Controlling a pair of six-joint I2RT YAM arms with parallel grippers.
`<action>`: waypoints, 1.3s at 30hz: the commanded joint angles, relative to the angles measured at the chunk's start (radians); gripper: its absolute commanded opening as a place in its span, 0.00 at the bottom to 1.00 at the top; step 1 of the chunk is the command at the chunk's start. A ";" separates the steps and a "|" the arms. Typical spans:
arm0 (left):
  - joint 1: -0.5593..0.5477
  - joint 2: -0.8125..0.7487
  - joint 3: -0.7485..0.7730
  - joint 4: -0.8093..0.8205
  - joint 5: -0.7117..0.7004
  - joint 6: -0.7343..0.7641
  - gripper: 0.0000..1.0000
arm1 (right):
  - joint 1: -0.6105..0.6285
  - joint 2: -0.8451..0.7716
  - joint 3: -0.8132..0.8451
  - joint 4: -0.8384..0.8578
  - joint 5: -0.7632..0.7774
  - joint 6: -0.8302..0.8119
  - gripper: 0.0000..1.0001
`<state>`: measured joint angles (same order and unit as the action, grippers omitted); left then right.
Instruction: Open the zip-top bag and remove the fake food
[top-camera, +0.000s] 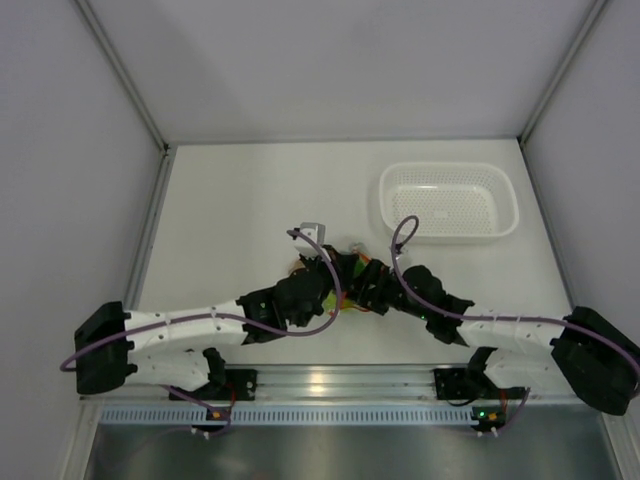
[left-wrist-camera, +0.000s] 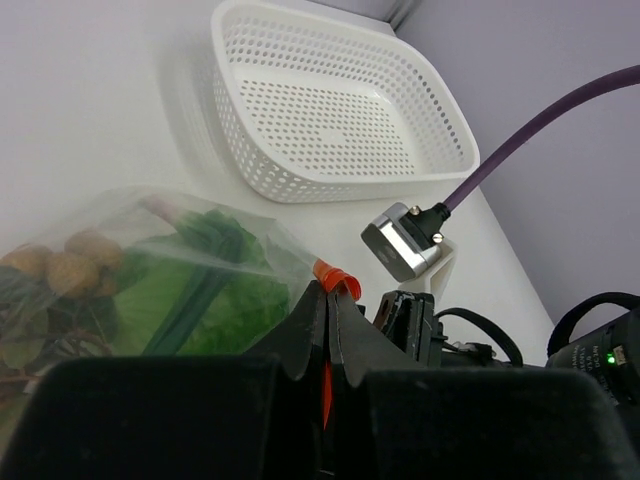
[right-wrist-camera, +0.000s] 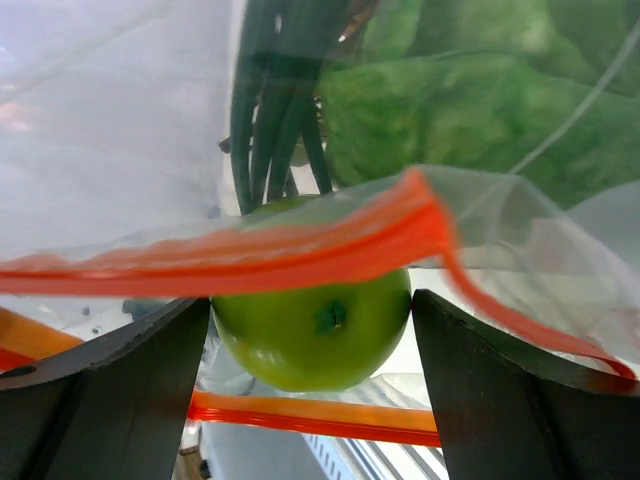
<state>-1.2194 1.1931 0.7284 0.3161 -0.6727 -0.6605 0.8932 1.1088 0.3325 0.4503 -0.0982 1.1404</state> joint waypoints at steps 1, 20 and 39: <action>-0.012 -0.044 -0.006 0.132 -0.039 -0.019 0.00 | 0.023 0.045 -0.012 0.152 0.021 0.090 0.83; -0.038 -0.156 -0.109 0.129 -0.136 -0.005 0.00 | 0.064 0.155 -0.001 0.307 0.087 0.136 0.35; -0.038 -0.104 -0.027 0.028 -0.162 0.133 0.00 | 0.081 -0.194 0.077 -0.205 0.344 -0.112 0.29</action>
<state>-1.2522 1.0775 0.6334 0.3317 -0.7883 -0.5518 0.9562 0.9771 0.3611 0.3431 0.1669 1.1015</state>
